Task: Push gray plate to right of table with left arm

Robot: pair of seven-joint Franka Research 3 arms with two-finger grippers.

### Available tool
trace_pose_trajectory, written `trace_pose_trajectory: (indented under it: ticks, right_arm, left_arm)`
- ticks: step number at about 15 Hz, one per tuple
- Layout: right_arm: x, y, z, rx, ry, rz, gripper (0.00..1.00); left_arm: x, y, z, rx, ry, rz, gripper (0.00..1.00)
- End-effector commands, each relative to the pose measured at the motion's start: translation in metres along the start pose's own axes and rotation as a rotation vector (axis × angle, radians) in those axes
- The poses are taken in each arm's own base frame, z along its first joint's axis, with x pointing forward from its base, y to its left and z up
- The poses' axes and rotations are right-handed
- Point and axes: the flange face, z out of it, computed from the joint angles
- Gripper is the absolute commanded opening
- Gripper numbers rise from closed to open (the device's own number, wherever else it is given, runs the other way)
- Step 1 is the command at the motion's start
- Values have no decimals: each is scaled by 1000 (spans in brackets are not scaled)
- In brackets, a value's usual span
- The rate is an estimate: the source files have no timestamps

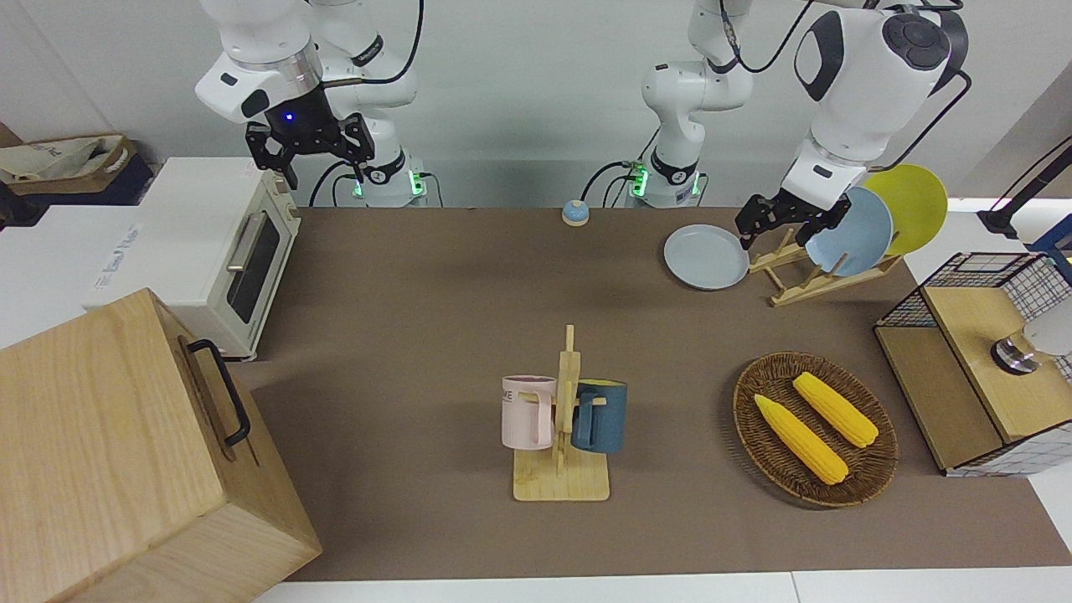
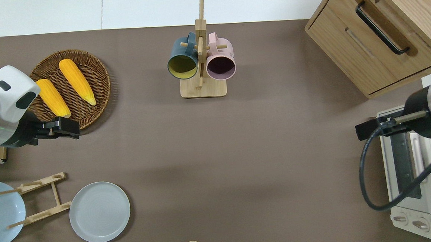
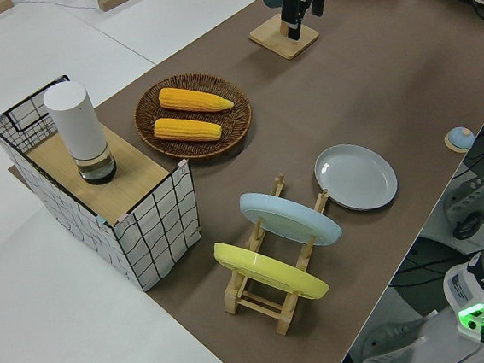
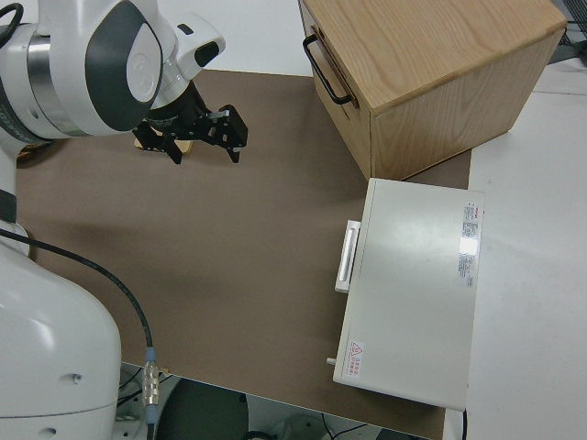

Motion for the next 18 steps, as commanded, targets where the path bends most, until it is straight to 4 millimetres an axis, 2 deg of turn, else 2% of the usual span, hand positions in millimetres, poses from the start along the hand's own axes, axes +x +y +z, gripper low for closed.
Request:
trace_pose_trajectory:
  ticks: [1, 14, 18]
  right_arm:
    - [-3, 1, -4, 5, -4, 16, 983]
    - [-3, 1, -4, 5, -4, 15, 983]
    - [-3, 1, -4, 4, -4, 15, 983]
  left_arm:
    - [3, -2, -3, 14, 7, 8, 1000]
    - [0, -3, -1, 16, 1, 10, 1000]
    - [-18, -7, 4, 20, -2, 69, 1000]
